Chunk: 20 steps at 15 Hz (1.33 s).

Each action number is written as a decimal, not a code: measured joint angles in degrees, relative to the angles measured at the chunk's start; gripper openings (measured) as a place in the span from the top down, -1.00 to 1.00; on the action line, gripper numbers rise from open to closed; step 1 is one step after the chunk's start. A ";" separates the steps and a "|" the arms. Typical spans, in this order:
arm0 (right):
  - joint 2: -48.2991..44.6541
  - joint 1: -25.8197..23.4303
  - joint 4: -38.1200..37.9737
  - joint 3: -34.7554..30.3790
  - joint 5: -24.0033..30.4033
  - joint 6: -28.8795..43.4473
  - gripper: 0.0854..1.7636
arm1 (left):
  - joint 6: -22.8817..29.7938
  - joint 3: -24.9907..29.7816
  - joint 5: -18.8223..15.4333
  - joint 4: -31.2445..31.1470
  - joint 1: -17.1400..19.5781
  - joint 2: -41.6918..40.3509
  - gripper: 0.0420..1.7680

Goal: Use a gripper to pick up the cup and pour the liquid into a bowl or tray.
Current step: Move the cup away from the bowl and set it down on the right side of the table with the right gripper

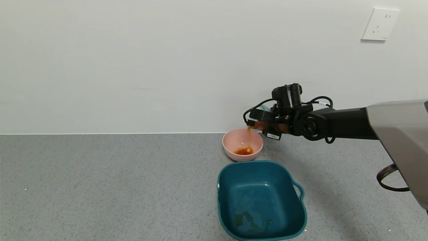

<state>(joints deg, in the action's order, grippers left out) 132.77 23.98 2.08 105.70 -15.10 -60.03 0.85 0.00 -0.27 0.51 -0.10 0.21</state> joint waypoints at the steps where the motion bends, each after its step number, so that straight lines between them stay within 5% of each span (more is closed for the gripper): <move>1: -0.05 0.00 -0.82 0.05 -0.27 -0.56 -0.50 | 0.00 0.00 0.00 0.00 0.00 -0.02 -0.94; 20: 1.82 0.35 -1.90 6.97 -3.83 -19.58 -0.50 | 0.00 0.00 0.00 0.00 0.00 0.00 -0.94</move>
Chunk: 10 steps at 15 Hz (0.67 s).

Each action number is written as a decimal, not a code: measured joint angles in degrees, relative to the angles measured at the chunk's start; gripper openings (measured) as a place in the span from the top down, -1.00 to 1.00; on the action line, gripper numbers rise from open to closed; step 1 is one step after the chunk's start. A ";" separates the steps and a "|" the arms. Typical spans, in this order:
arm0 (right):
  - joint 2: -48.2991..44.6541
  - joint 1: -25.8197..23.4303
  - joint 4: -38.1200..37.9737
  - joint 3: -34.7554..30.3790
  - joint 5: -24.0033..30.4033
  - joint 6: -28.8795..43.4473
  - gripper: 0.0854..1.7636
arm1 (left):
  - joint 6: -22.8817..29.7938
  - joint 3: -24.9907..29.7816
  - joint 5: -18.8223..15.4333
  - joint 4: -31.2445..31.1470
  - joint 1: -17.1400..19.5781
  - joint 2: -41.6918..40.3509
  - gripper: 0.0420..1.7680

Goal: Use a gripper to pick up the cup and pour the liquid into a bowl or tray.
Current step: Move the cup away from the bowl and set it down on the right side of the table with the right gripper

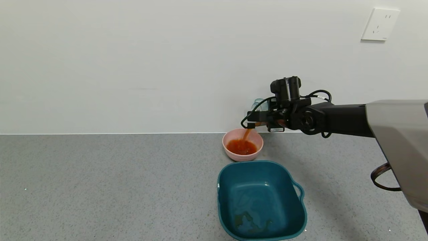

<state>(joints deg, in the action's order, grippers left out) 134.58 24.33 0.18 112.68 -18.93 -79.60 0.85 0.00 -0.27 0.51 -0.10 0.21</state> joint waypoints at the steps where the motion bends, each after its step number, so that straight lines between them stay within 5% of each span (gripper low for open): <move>1: 0.09 0.00 0.09 0.17 -0.77 -1.12 -0.50 | 0.00 0.00 0.00 0.00 0.00 -0.02 -0.94; 10: 0.23 0.83 1.83 0.61 -2.04 -11.93 -0.50 | 0.00 0.00 0.00 0.00 0.00 0.00 -0.94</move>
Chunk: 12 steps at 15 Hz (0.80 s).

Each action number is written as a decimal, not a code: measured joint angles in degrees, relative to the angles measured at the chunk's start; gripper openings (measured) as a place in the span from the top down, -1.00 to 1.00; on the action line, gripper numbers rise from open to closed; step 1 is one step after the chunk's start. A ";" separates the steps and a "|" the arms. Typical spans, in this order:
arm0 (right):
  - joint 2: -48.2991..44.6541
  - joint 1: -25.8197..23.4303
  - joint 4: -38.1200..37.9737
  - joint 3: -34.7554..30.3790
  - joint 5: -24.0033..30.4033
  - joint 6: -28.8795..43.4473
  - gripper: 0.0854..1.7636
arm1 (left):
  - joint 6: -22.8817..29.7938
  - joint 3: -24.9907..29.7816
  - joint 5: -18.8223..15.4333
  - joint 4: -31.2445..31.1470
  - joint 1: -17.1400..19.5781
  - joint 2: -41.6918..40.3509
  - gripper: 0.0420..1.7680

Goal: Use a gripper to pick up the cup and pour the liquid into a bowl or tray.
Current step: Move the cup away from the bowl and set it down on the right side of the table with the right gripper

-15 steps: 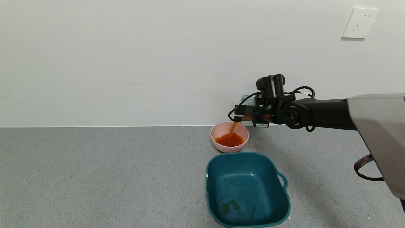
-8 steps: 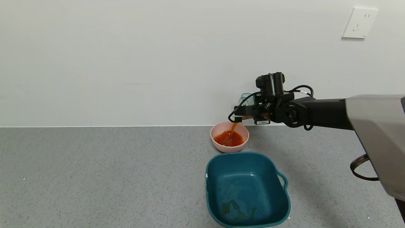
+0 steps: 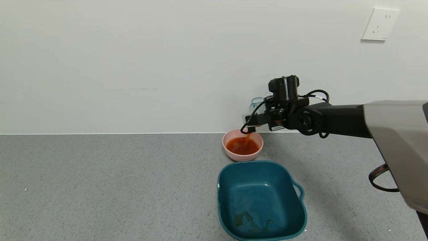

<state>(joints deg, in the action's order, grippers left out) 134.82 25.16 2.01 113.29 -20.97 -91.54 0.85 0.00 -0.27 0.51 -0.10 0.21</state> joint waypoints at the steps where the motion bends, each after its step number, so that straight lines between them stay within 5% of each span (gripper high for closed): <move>1: 0.00 0.22 1.37 0.05 -0.74 -1.76 -0.50 | 0.00 0.00 0.00 0.00 0.00 0.00 -0.94; 12: 1.07 1.77 8.46 0.07 -3.23 -13.95 -0.50 | 0.00 0.00 0.00 0.00 0.00 0.00 -0.94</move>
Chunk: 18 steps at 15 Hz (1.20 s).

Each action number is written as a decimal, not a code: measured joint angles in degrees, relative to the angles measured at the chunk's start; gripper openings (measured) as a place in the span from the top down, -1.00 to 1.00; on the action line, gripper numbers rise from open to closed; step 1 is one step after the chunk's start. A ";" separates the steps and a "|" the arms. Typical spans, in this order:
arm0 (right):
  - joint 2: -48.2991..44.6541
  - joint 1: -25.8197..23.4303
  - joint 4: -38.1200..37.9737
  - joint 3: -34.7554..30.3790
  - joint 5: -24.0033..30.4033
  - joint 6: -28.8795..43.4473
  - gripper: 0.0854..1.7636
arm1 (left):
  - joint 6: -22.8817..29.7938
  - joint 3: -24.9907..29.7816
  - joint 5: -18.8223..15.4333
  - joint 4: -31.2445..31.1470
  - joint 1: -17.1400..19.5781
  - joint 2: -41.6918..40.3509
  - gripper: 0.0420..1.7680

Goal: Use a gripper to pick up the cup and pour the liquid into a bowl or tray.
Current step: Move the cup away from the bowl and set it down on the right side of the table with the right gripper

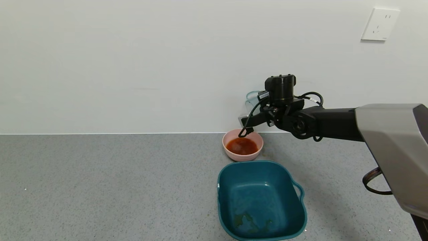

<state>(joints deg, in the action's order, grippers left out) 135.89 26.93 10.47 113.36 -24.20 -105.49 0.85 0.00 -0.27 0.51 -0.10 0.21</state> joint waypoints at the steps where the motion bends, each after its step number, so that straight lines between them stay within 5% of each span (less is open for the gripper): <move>1: 0.00 0.02 0.02 0.01 -0.02 0.00 -0.50 | 0.00 0.00 -0.02 0.00 0.00 0.00 -0.94; 8: -0.28 0.09 -1.38 -0.73 0.26 3.23 -0.50 | 0.02 0.00 0.02 0.00 0.00 0.00 -0.94; 15: -5.96 1.40 -23.04 -3.00 0.72 30.96 -0.50 | 0.00 0.00 0.00 0.00 0.00 0.00 -0.94; 18: -9.37 1.04 -28.72 -2.94 5.16 36.67 -0.50 | 0.00 0.00 0.00 -0.02 0.00 -0.02 -0.94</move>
<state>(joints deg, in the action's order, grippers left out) 126.51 27.97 -18.25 110.42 -19.04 -68.82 0.85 0.00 -0.27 0.49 -0.10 0.18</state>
